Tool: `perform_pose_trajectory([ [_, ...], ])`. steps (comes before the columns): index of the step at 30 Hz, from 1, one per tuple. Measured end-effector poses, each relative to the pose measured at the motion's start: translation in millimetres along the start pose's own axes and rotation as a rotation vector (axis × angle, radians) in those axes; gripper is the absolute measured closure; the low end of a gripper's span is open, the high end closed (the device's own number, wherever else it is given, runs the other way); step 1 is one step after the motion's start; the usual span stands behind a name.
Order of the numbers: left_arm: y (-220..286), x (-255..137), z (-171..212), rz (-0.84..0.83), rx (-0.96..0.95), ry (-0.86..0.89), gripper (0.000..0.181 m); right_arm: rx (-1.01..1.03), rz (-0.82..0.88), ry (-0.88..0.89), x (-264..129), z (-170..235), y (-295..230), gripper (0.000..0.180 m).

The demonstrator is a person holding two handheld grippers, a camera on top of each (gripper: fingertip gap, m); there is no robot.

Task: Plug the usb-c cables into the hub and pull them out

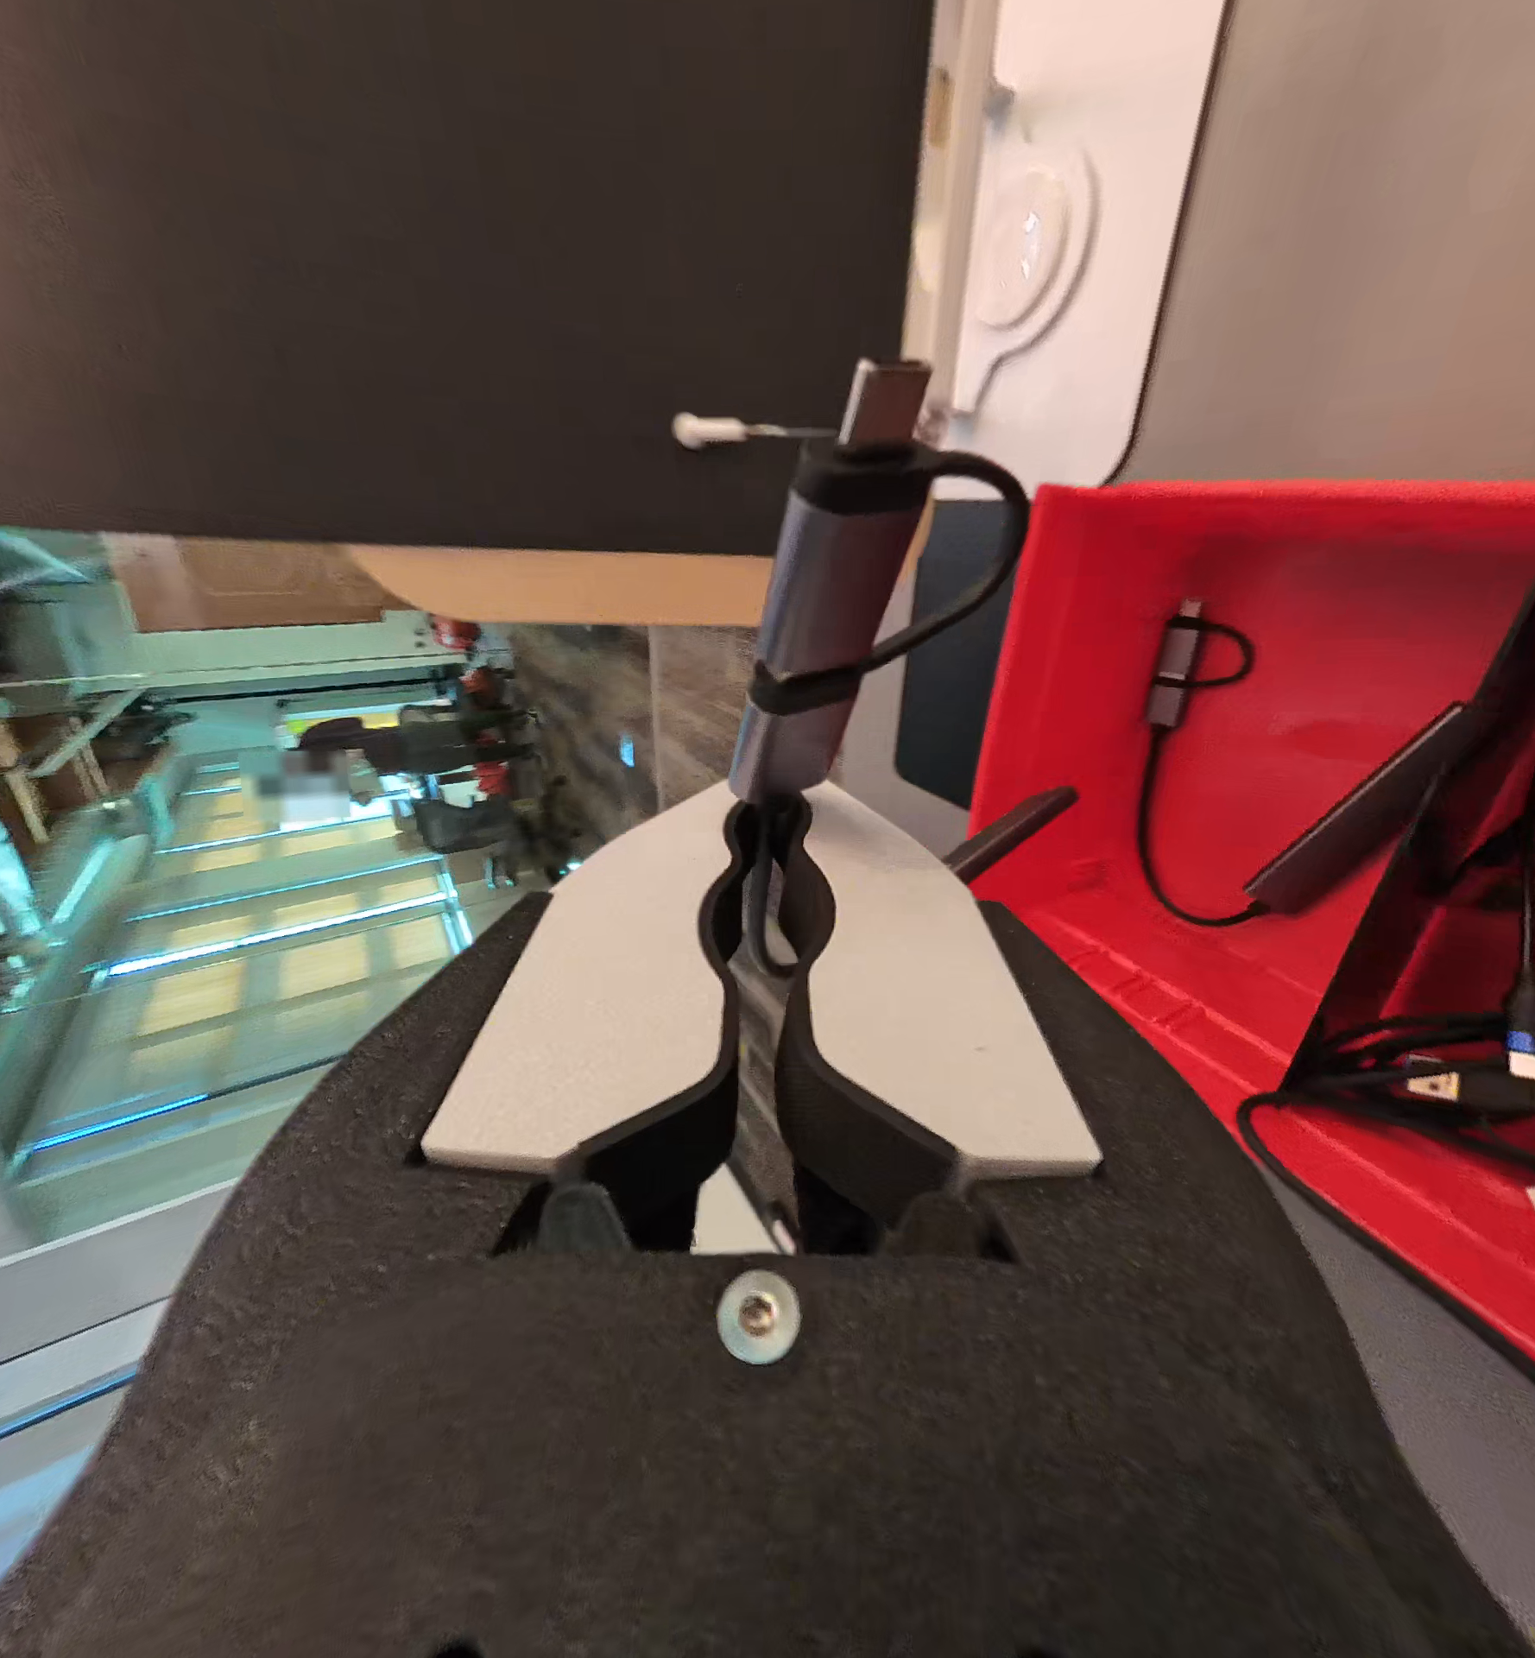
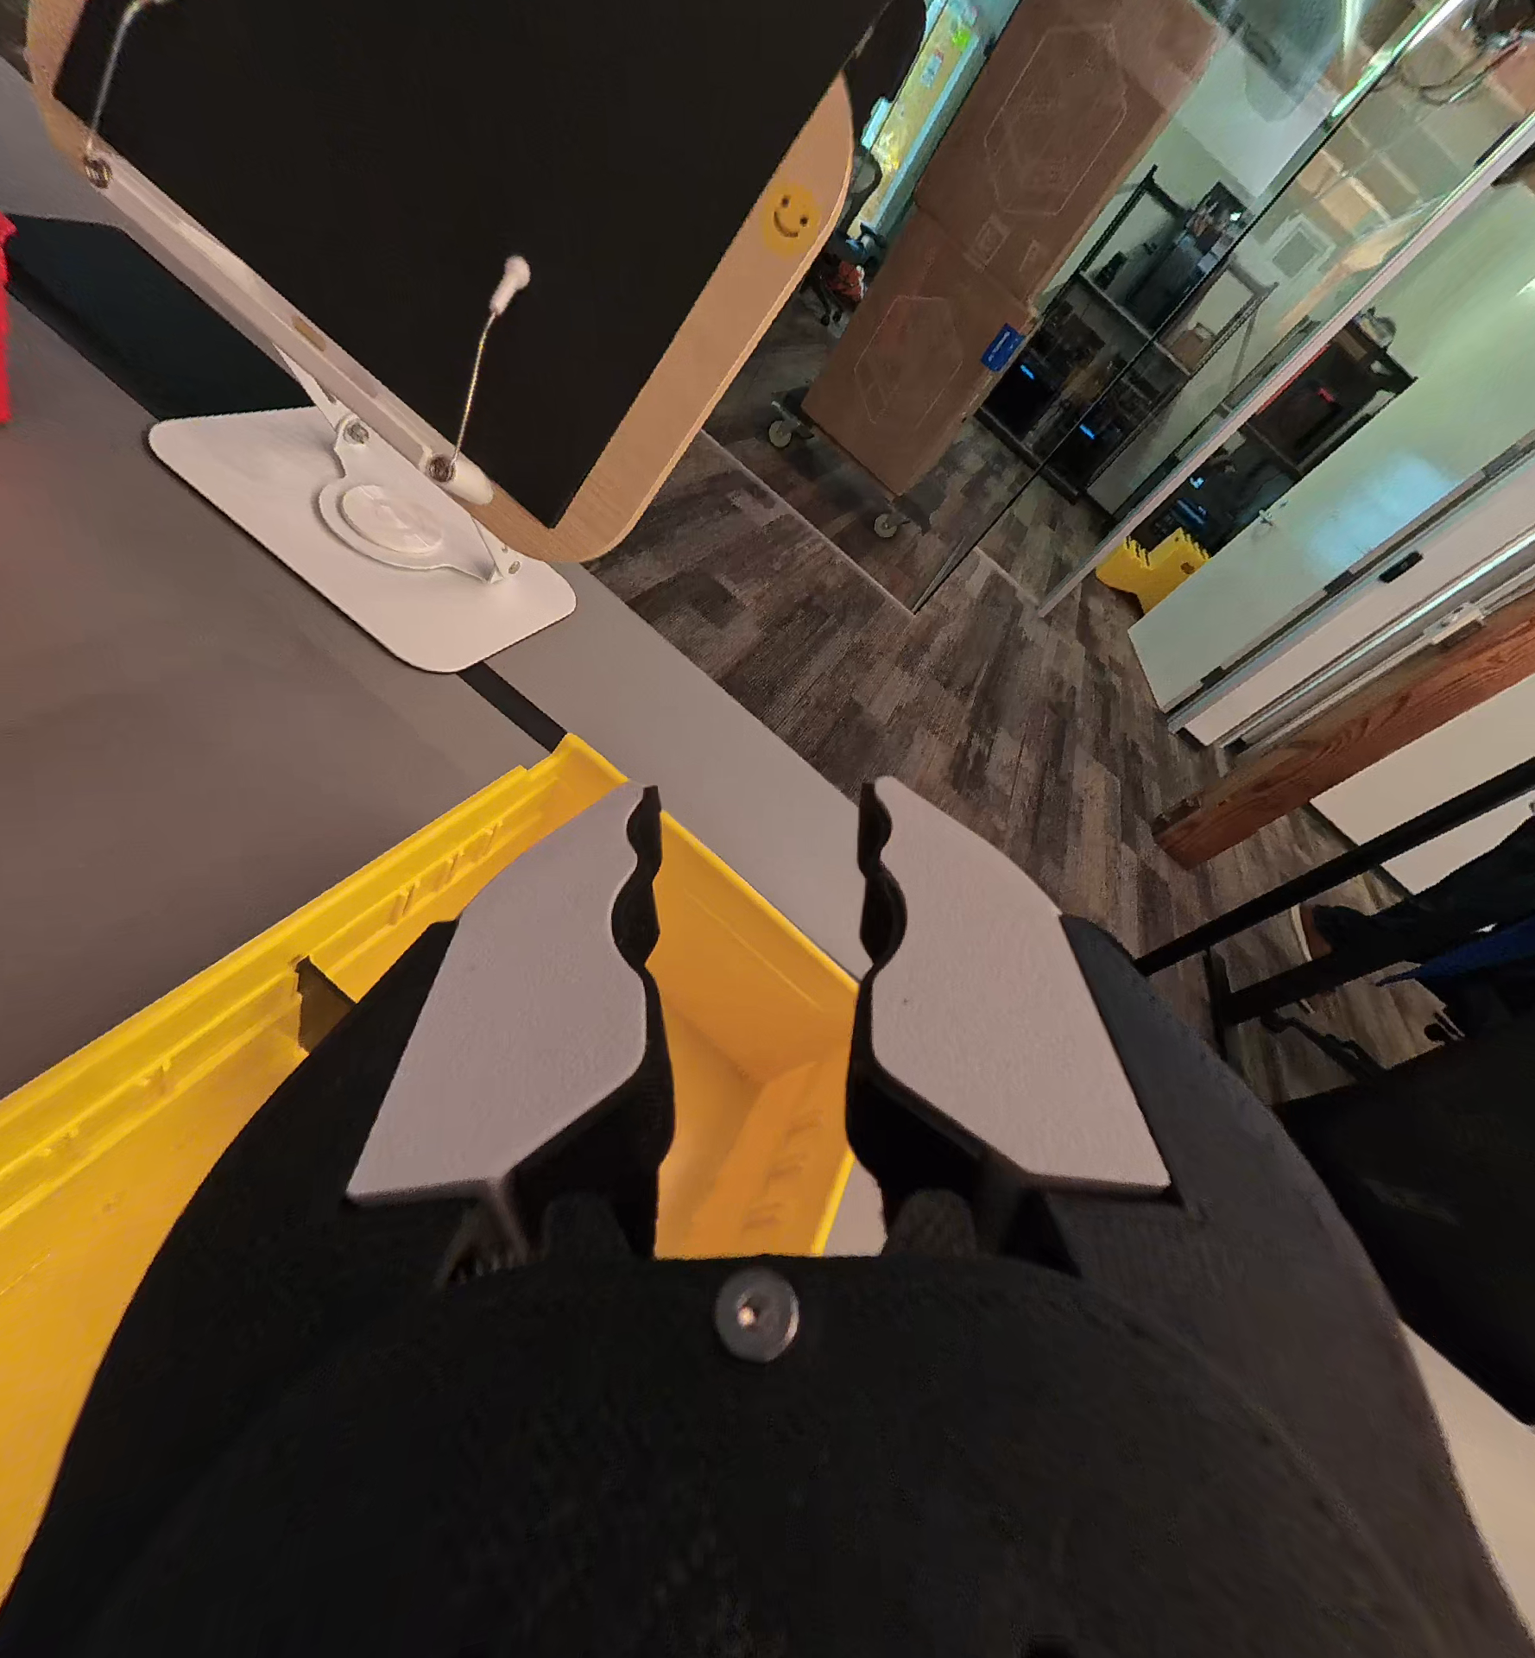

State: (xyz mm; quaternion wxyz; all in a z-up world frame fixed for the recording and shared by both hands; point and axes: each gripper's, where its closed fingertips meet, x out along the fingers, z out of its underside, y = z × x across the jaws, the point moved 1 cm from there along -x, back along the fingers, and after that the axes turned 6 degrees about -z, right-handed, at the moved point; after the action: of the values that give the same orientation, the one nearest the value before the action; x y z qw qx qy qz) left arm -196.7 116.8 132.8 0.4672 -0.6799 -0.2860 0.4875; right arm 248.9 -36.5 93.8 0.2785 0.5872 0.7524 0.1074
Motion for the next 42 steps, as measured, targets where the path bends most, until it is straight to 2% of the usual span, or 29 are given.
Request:
perform_pose_trajectory([
  [3,-16.6,-36.6,-43.3,-0.008,0.018,0.032,0.179,0.02,0.0,0.039,-10.5,-5.6,2.9,0.136],
  [7,9.6,-61.4,-106.4,0.128,0.051,0.097,0.179,0.035,-0.028,0.058,-21.7,-7.6,2.4,0.136],
  [10,58.5,-56.0,-147.2,0.278,0.043,0.139,0.179,0.027,-0.04,0.061,-28.1,-8.2,1.7,0.137],
  [14,129.6,-25.9,-175.7,0.376,0.109,0.139,0.179,0.013,-0.048,0.066,-35.4,-9.4,1.1,0.136],
  [17,169.1,-3.7,-177.9,0.451,0.113,0.085,0.179,0.018,-0.051,0.097,-42.4,-11.4,3.7,0.136],
  [26,223.0,56.3,-147.3,0.567,0.125,-0.142,0.179,0.085,-0.079,0.155,-49.4,-7.2,14.2,0.137],
  [29,244.3,77.4,-148.6,0.607,0.139,-0.193,0.179,0.087,-0.09,0.147,-49.8,-3.8,13.8,0.137],
  [32,258.2,93.1,-158.0,0.644,0.076,-0.205,0.179,0.092,-0.082,0.135,-49.7,0.9,16.7,0.137],
  [37,274.8,101.5,-157.6,0.705,-0.039,-0.226,0.179,0.111,-0.082,0.131,-49.8,7.2,21.0,0.137],
  [39,274.6,98.2,-155.9,0.716,-0.102,-0.225,0.165,0.117,-0.08,0.133,-50.9,8.8,22.9,0.136],
  [42,256.5,85.7,-157.9,0.69,-0.238,-0.177,0.161,0.131,-0.079,0.144,-52.4,9.2,25.0,0.137],
])
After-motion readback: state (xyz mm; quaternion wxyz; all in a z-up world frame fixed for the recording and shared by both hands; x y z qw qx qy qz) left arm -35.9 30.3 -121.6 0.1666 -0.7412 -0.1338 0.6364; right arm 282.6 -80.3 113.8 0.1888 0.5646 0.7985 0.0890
